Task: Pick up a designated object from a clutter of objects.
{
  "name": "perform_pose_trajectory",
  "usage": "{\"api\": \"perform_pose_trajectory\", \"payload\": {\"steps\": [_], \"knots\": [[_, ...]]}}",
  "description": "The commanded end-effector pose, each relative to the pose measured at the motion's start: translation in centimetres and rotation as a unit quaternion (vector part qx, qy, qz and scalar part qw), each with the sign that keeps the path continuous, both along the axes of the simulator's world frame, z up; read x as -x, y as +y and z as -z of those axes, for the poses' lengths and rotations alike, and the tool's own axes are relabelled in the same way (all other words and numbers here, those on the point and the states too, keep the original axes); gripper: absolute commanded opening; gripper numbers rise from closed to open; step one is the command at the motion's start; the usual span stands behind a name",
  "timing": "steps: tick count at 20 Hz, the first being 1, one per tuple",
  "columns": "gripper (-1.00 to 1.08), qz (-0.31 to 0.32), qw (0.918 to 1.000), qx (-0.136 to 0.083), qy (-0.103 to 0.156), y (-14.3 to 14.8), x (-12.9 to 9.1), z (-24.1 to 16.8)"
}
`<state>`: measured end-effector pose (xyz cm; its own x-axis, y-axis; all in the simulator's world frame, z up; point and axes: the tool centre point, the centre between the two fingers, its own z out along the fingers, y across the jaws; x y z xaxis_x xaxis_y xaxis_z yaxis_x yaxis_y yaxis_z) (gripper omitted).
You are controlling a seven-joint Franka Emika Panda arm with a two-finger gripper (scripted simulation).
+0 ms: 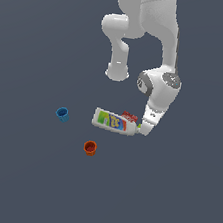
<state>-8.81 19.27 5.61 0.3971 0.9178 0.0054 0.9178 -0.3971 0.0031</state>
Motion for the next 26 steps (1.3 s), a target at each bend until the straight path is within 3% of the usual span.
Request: {"api": "perform_pose_trajectory", "payload": {"steps": [1,12,13,26], "knots": [[1.00,0.002,1.0000,0.001,0.002,-0.3,0.1,1.0],[1.00,0.003,1.0000,0.002,0.002,-0.6,0.1,4.2],[-1.00,0.003,1.0000,0.002,0.002,-0.6,0.1,4.2],[-1.00,0.002,1.0000,0.000,-0.004,-0.4,-0.3,3.5]]}}
